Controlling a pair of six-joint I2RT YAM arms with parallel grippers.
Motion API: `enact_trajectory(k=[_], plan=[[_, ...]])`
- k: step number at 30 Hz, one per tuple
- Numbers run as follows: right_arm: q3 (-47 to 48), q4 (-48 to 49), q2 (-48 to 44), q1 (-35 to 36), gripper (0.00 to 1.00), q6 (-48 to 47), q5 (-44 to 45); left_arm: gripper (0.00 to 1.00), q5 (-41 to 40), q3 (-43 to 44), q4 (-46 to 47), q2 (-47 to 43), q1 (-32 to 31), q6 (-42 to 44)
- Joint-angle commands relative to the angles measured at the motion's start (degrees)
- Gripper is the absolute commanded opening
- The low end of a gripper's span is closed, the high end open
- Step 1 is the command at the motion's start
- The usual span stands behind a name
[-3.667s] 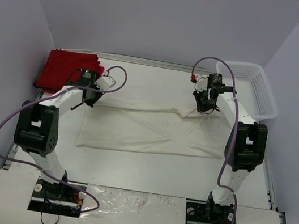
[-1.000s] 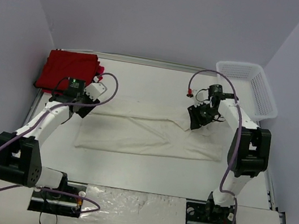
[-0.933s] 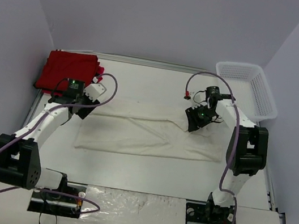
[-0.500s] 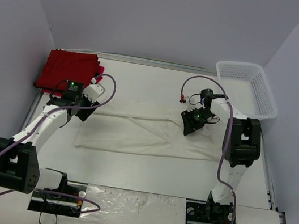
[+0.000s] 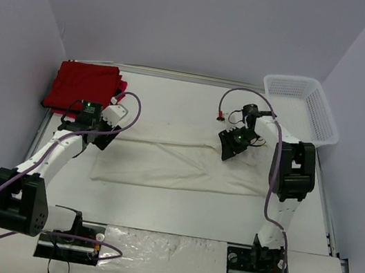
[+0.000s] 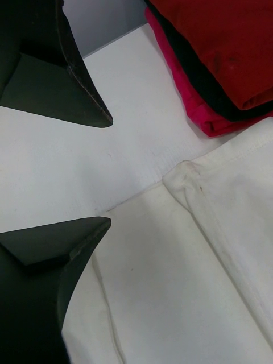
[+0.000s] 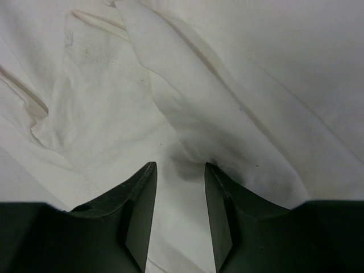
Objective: Fold and stack the t-shirts
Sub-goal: Fold the other side of the tshirt into a rectangle
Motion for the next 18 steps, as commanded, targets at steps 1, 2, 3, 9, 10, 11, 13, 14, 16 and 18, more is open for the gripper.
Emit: enact_trajectory(k=[1, 2, 3, 9, 10, 11, 13, 14, 16, 18], plan=[[2.38, -2.20, 1.72, 0.55, 0.35, 0.08, -1.51, 0.63, 0.32, 0.32, 1.16, -0.48, 0.47, -1.17], [2.38, -2.28, 1.90, 0.72, 0.35, 0.08, -1.51, 0.63, 0.32, 0.23, 1.25, -0.39, 0.47, -1.35], [2.56, -2.20, 2.16, 0.73, 0.35, 0.08, -1.51, 0.63, 0.32, 0.23, 1.34, -0.30, 0.47, -1.44], [3.00, -1.93, 3.83, 1.16, 0.30, 0.08, -1.25, 0.63, 0.14, -0.30, 2.13, 0.66, 0.47, -1.52], [3.00, -1.58, 4.01, 1.17, 0.29, 0.17, -0.99, 0.63, 0.14, -0.30, 2.30, 0.75, 0.47, -1.53], [2.82, -1.41, 4.01, 1.25, 0.29, 0.26, -0.72, 0.63, 0.14, -0.21, 2.22, 0.84, 0.47, -1.70], [2.65, -0.88, 3.92, 1.25, 0.28, 0.61, -0.11, 0.63, 0.41, -0.04, 2.30, 1.10, 0.38, -1.79], [2.56, -0.62, 3.83, 1.25, 0.28, 0.70, 0.07, 0.63, 0.41, -0.04, 2.48, 1.19, 0.47, -1.88], [2.21, 0.00, 4.01, 1.34, 0.27, 0.96, 1.03, 0.63, 0.76, 0.14, 2.30, 1.54, 0.47, -1.88], [2.03, 0.26, 4.27, 1.43, 0.22, 1.23, 1.39, 0.63, 0.93, 0.40, 2.22, 1.81, 0.47, -1.96]])
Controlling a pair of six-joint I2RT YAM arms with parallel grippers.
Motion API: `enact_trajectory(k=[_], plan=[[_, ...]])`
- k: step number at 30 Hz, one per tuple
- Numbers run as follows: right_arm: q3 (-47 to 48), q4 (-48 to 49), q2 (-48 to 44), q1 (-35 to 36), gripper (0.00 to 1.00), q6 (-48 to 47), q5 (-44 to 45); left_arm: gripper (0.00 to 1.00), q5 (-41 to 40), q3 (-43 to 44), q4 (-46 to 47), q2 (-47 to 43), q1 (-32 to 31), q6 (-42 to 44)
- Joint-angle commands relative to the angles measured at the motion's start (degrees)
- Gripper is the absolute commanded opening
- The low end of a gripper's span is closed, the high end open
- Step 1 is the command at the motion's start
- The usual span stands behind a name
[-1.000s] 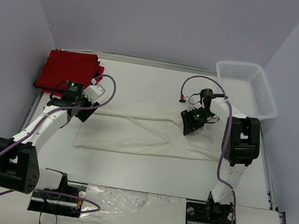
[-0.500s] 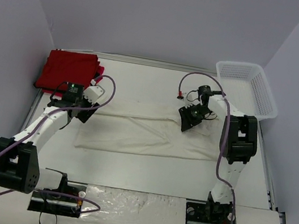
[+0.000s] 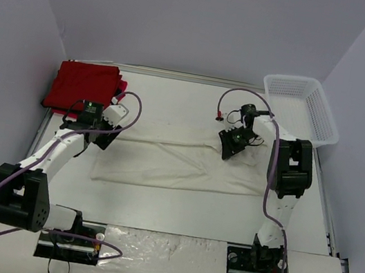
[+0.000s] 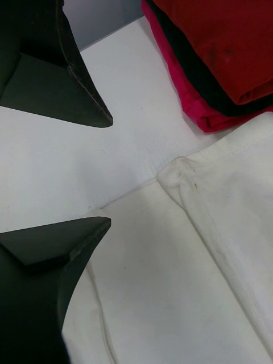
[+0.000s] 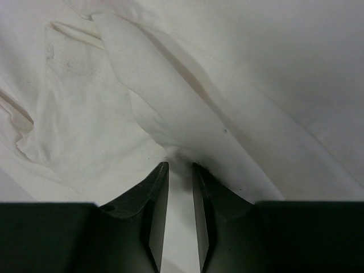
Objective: Fold and stack the t-shirts
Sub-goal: Fold the other side of the tshirt into a rectangle
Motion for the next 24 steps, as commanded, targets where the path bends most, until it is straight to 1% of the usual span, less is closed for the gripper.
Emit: enact_trajectory(k=[1, 2, 3, 5, 6, 14, 20, 24], plan=[[0.09, -0.09, 1.54, 1.06, 0.20, 0.66, 1.56, 0.63, 0.65, 0.77, 0.47, 0.25, 0.47, -1.33], [0.09, 0.09, 1.54, 1.15, 0.18, 1.01, 1.91, 0.63, 0.65, 0.78, 0.55, 0.25, 0.47, -1.33], [-0.18, 0.35, 1.63, 1.32, 0.12, 1.10, 2.26, 0.63, 0.74, 0.69, 0.55, 0.17, 0.47, -1.33], [-0.35, 0.88, 1.71, 1.67, 0.06, 1.27, 3.40, 0.63, 0.74, 0.51, 0.55, 0.17, 0.38, -1.42], [-0.44, 0.97, 1.89, 1.76, 0.00, 1.62, 3.50, 0.63, 0.74, 0.34, 0.64, 0.08, 0.47, -1.42], [-0.71, 1.23, 0.66, 2.29, 0.00, 2.07, 4.37, 0.63, 0.83, -0.46, 0.99, -0.01, 0.47, -1.51], [-0.71, 0.27, -3.82, 2.46, 0.00, 2.42, 5.08, 0.63, 1.44, -0.02, 0.64, -0.36, 0.38, -1.68], [0.09, -2.63, -6.89, 2.64, 0.00, 1.36, 5.70, 0.63, 1.62, -0.10, 0.38, -0.54, 0.47, -1.68]])
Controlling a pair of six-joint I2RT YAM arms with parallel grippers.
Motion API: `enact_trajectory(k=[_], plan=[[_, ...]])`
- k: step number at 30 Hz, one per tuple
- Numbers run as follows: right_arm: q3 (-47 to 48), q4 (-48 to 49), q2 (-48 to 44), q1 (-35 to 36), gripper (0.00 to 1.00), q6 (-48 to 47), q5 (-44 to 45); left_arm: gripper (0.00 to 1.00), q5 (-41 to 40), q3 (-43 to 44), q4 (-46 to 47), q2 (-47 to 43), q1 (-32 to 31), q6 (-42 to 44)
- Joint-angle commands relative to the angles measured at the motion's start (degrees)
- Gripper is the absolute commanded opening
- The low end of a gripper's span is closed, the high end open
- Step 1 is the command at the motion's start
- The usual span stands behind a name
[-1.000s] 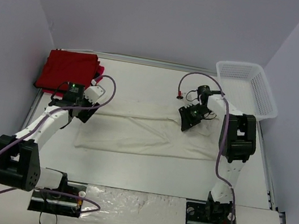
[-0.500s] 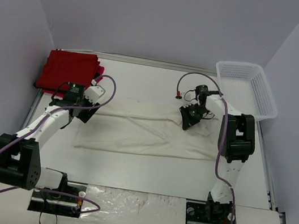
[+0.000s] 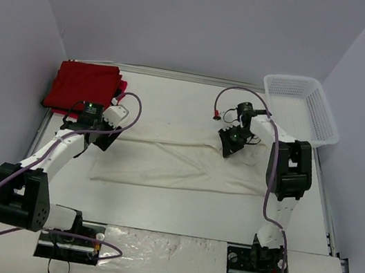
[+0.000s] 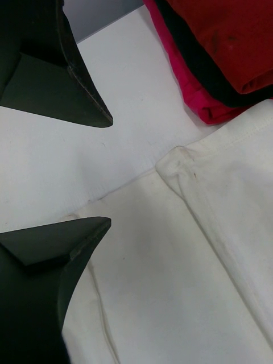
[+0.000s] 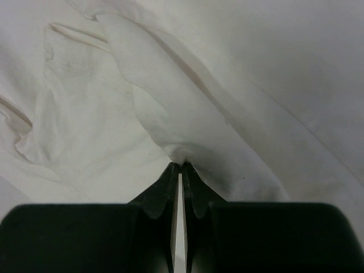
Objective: Fold and stack the t-shirts
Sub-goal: Fold the other side of the tshirt into a rectangle
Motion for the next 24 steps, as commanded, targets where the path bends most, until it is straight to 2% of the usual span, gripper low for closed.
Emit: enact_trajectory(k=[1, 14, 24], plan=[[0.35, -4.14, -5.91, 0.67, 0.00, -0.87, 0.76, 0.63, 0.83, 0.51, 0.20, -0.93, 0.47, -0.79], [-3.43, -6.52, -8.90, 1.90, 0.00, -2.19, 0.49, 0.62, 0.74, 0.33, 0.29, -0.23, 0.47, -0.70], [-4.13, -8.01, -9.26, 8.05, 0.00, -1.22, -1.27, 0.63, 0.92, 0.16, 0.38, -0.32, 0.47, -0.87]])
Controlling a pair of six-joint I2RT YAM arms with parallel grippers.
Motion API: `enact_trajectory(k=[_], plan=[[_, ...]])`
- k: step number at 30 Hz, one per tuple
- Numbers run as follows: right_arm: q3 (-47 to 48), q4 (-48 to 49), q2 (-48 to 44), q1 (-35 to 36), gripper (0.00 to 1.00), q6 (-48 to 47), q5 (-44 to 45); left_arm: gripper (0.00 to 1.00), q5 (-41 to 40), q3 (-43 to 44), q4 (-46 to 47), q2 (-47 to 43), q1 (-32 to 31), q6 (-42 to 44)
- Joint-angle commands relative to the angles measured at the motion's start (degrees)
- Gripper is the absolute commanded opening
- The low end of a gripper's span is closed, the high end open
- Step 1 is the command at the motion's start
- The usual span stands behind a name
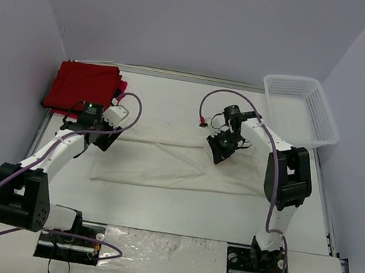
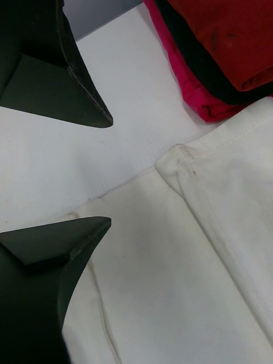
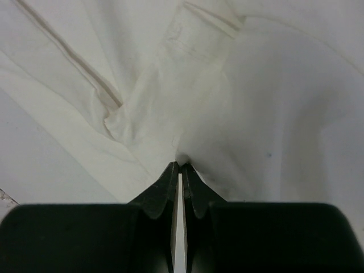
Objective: Fold and stack the t-shirts
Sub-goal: Fold the other side of the tshirt into a rectangle
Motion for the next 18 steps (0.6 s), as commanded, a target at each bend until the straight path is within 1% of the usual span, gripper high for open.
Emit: enact_trajectory(k=[1, 6, 11, 12, 13, 15, 16, 18], plan=[[-0.57, -3.47, -2.55, 2.04, 0.00, 0.22, -1.16, 0.63, 0.39, 0.14, 0.47, -0.40, 0.47, -0.85], [-1.27, -3.47, -0.61, 3.81, 0.00, 0.14, -1.07, 0.63, 0.13, -0.22, 0.73, -0.23, 0.47, -0.76], [-1.63, -3.20, 0.97, 3.81, 0.00, -0.13, -0.19, 0.63, 0.22, -0.30, 0.91, 0.21, 0.47, -0.68], [-1.63, -3.20, 1.14, 3.81, 0.02, -0.30, -0.19, 0.63, 0.22, -0.39, 0.91, 0.21, 0.47, -0.68], [-1.63, -3.03, 1.15, 3.81, 0.15, -0.39, -0.19, 0.63, 0.30, -0.39, 0.99, 0.21, 0.47, -0.59], [-1.45, -3.03, 0.88, 3.72, 0.17, -0.39, -0.10, 0.63, 0.22, -0.31, 0.91, 0.13, 0.47, -0.68], [-1.19, -3.11, 0.36, 3.72, 0.20, -0.39, -0.02, 0.63, 0.30, -0.22, 0.82, -0.14, 0.47, -0.68], [-0.66, -3.29, -0.43, 3.28, 0.21, -0.57, 0.42, 0.63, 0.39, -0.13, 0.56, -0.49, 0.47, -0.68]])
